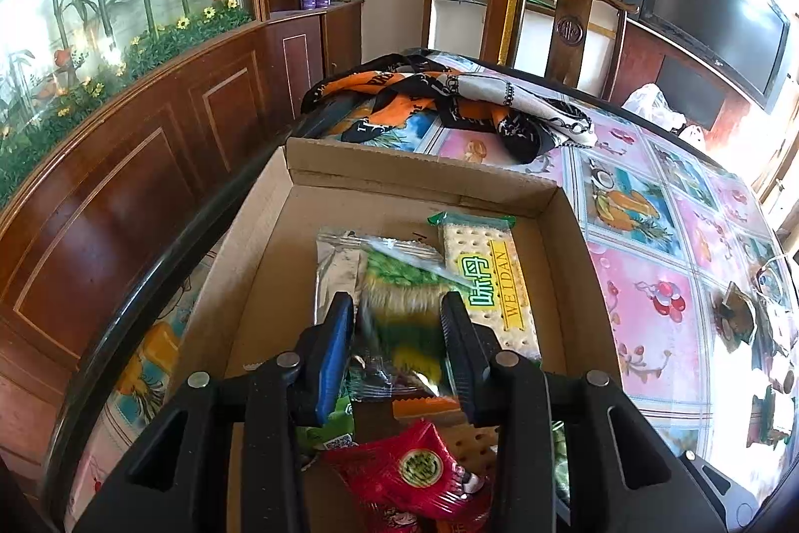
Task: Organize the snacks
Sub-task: 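Lower both green pea packs into the box and open both grippers, then grasp the round cake pack with the right gripper while the left gripper grasps a cracker pack, then lift the cake pack and cracker pack and carry them toward the box, then lower both packs into the box and open both grippers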
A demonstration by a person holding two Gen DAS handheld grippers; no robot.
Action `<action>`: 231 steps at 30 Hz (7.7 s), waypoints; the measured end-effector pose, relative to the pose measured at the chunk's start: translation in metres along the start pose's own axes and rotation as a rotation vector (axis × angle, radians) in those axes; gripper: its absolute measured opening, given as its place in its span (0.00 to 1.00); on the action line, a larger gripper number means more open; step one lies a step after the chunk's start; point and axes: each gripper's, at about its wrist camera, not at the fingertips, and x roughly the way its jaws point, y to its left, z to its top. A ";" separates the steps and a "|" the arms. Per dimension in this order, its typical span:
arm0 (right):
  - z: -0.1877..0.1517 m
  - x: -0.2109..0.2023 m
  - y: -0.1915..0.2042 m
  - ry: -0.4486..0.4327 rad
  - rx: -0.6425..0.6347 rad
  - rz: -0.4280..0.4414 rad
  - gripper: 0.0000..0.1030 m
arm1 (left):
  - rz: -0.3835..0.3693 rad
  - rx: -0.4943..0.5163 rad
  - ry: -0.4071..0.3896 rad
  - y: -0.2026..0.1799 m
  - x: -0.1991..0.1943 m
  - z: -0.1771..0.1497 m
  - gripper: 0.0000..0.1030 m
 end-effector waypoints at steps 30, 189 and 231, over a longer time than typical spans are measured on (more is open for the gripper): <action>0.003 -0.121 -0.098 -0.202 0.147 -0.130 0.55 | -0.111 0.055 -0.203 -0.022 -0.043 0.000 0.58; -0.050 -0.162 -0.097 -0.198 0.023 -0.360 0.31 | -0.217 0.213 -0.308 -0.129 -0.100 -0.052 0.44; -0.026 -0.029 0.030 -0.041 -0.157 -0.072 0.37 | -0.123 -0.002 -0.104 0.019 -0.035 -0.015 0.46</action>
